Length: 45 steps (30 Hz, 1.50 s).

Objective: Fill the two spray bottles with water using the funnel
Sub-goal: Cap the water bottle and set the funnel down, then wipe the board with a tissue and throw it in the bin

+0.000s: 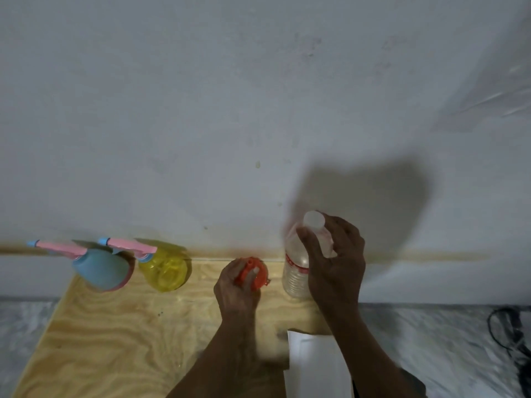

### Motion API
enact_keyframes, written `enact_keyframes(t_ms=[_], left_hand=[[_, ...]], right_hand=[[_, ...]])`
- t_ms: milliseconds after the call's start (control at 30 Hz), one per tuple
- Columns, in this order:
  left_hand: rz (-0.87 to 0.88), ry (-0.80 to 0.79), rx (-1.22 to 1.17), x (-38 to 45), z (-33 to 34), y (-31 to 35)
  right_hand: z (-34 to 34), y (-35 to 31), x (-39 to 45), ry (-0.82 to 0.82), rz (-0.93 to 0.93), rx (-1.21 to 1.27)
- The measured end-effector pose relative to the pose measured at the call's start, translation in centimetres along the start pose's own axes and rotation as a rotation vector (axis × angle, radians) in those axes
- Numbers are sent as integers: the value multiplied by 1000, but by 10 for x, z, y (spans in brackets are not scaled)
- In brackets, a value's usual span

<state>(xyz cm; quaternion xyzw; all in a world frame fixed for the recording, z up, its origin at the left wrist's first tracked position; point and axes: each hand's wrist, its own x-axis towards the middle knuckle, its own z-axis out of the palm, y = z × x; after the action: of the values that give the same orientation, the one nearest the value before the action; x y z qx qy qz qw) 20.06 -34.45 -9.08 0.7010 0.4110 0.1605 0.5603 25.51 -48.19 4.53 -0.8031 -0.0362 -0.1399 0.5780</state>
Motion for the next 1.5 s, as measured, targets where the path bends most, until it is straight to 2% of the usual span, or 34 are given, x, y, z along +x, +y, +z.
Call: enact_keyframes(t_ms=[300,567,867,1033,1167,1233,1333,1500], left_hand=[[-31,-19,67,3,11,-20],[-92,-95,26,3,6,-14],[16,-116,84,-30,-36,2],[149,-134,241,-86,-78,-11],[430,-218,349,-139,-112,-53],[509,-296,457,-156,-125,-82],[544,-330,644,-168,-133,-120],[501,-392,862,-173,-131,-145]], right_hand=[[0,2,2,-1,-33,-39],[-8,1,3,-44,-41,-66],[-26,-3,-7,-114,-17,-85],[-57,3,-60,-32,105,-104],[-80,38,-146,-157,275,-220],[-86,59,-186,-237,396,-333],[-86,86,-226,-303,490,-492],[-81,114,-250,-343,430,-729]])
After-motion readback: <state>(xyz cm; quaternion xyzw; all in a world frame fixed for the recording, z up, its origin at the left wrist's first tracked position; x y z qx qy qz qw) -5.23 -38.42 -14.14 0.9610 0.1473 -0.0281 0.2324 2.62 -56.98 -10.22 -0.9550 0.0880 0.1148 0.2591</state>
